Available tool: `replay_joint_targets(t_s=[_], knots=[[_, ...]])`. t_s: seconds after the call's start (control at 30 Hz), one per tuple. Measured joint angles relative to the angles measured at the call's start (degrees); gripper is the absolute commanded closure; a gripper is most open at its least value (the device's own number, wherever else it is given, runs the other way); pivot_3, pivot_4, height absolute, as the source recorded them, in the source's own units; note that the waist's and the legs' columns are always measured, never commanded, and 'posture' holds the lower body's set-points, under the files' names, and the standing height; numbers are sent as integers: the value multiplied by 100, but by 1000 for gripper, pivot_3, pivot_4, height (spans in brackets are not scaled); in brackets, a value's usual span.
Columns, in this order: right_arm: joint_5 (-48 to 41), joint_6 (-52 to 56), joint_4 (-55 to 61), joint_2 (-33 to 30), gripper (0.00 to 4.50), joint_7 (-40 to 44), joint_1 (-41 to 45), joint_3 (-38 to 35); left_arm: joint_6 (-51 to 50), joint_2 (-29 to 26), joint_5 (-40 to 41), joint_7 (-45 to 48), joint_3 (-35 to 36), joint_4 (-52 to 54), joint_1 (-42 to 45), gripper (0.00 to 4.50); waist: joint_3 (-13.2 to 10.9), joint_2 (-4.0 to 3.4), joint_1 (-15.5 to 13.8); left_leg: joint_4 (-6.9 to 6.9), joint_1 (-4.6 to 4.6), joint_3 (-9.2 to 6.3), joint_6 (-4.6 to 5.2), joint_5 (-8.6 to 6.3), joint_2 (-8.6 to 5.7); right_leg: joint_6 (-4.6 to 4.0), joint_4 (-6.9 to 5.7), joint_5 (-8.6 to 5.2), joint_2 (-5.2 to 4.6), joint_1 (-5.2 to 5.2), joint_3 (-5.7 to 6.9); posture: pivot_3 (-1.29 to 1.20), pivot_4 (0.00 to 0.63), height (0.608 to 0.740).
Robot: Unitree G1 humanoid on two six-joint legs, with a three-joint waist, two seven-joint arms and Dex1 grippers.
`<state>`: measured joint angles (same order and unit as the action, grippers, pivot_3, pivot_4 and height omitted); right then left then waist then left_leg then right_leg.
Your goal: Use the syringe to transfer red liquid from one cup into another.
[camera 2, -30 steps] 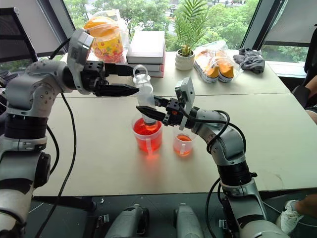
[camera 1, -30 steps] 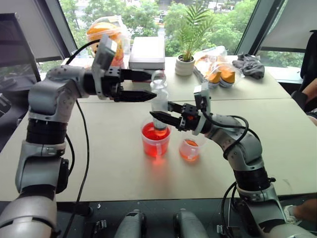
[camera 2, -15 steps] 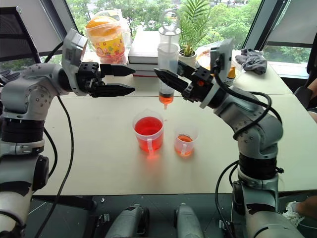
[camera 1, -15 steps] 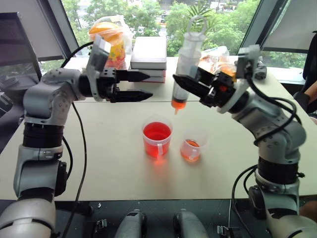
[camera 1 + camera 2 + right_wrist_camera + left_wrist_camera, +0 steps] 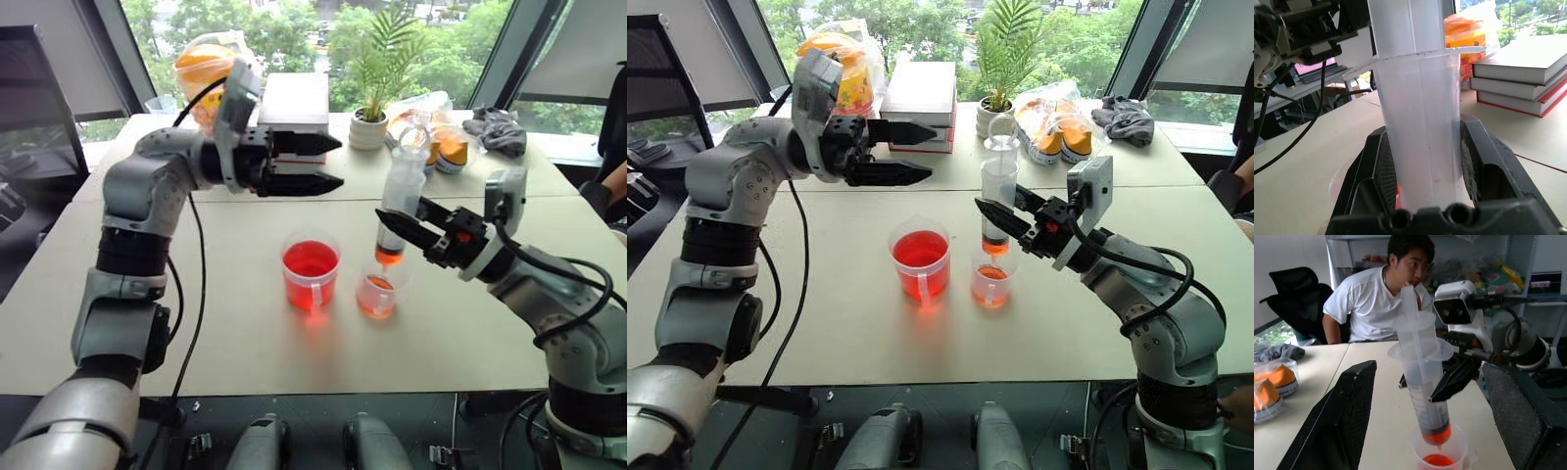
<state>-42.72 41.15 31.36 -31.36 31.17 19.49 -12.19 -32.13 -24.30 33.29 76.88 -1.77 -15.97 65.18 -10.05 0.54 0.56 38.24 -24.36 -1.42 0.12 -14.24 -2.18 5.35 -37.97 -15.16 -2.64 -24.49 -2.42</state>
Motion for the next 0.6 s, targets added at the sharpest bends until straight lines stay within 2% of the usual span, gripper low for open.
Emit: replay_joint_targets(t_s=[0.2, 0.43, 0.6], knots=[[82, -119, 7, -1, 3098, -58, -137, 53, 135, 558, -22, -43, -37, -430, 489, 989, 0, 0, 27, -3, 3, 1, 1, 0, 2, 1, -1, 0, 4, 0, -2, 0, 150, 740], [87, -161, 117, -4, 3098, -138, -220, 87, 350, 992, -224, -77, -187, -941, 562, 989, 0, 0, 16, -2, 3, 1, 1, 0, 2, 1, -1, 0, 5, 0, -2, 0, 150, 740], [85, -161, 132, -14, 3098, -176, -228, 105, 438, 1143, -351, -54, -200, -1220, 751, 3234, -1, 1, 12, -3, 3, 1, 1, 0, 1, 1, 0, -1, 6, 0, -1, 0, 150, 740]])
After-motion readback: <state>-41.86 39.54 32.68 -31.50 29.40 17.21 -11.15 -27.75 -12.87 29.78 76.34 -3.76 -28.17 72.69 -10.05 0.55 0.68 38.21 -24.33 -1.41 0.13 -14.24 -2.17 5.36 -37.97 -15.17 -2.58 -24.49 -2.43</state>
